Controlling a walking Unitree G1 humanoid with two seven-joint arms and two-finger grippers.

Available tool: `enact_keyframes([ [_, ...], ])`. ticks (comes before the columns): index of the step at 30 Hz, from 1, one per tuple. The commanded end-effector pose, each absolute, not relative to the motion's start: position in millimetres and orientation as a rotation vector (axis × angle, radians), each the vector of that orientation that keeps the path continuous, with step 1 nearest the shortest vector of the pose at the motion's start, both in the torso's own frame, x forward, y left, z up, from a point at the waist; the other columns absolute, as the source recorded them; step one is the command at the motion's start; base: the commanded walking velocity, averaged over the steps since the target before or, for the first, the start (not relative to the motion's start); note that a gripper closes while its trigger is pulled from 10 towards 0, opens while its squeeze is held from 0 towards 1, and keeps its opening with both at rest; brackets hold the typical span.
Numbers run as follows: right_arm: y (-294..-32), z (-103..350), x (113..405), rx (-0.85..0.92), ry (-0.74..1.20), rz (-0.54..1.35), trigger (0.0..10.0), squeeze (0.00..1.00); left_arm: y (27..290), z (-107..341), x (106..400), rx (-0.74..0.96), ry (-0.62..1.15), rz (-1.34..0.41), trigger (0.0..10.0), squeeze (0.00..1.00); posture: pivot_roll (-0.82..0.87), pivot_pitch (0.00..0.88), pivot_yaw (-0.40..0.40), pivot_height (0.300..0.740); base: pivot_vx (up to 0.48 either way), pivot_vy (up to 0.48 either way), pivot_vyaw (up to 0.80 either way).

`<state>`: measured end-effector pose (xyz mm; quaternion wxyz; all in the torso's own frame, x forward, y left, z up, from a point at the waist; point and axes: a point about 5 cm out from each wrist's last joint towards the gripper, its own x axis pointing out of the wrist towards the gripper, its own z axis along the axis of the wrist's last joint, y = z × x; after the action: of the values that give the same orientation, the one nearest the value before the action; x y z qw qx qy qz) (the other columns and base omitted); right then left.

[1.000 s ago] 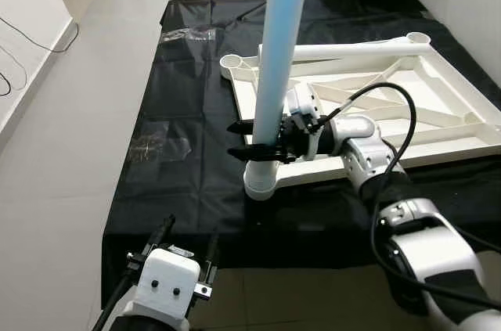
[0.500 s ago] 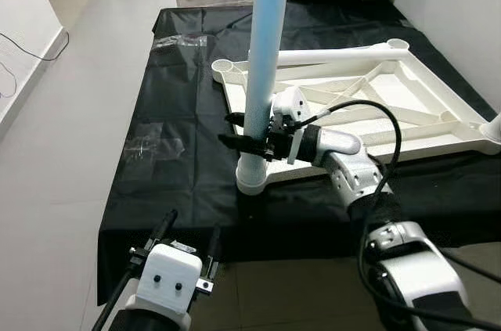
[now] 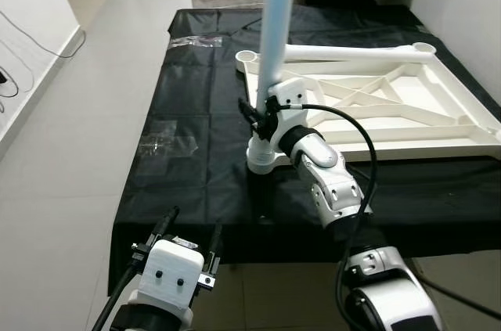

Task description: Building children table

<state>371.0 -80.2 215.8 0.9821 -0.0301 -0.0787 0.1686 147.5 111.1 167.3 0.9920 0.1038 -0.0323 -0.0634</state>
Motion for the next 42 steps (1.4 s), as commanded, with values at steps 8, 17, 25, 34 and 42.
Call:
enact_keyframes([
  [8,-99.0,187.9,355.3,-0.039,0.0,-0.096,10.0,0.0,107.0,162.0,147.7,0.192,-0.042,-0.137,10.0,0.0,0.13,0.193,-0.015,0.74,0.0,0.0,0.0],
  [17,-84.3,192.1,341.3,0.0,0.004,-0.35,10.0,0.0,109.3,162.5,150.8,0.197,-0.049,-0.129,10.0,0.0,0.14,0.189,-0.012,0.74,0.0,0.0,0.0],
  [25,-68.0,180.6,331.4,0.16,0.137,-0.541,10.0,0.0,113.9,162.6,152.5,0.212,-0.053,-0.119,10.0,0.0,0.15,0.176,-0.009,0.74,0.0,0.0,0.0],
  [34,-87.5,176.9,342.0,0.211,0.218,-0.607,10.0,0.0,113.9,161.1,155.3,0.218,-0.054,-0.126,10.0,0.0,0.15,0.168,-0.007,0.74,0.0,0.0,0.0],
  [42,-102.6,174.9,346.3,0.192,0.219,-0.654,10.0,0.0,114.3,161.6,156.6,0.22,-0.059,-0.126,10.0,0.0,0.15,0.166,-0.004,0.74,0.0,0.0,0.0],
])
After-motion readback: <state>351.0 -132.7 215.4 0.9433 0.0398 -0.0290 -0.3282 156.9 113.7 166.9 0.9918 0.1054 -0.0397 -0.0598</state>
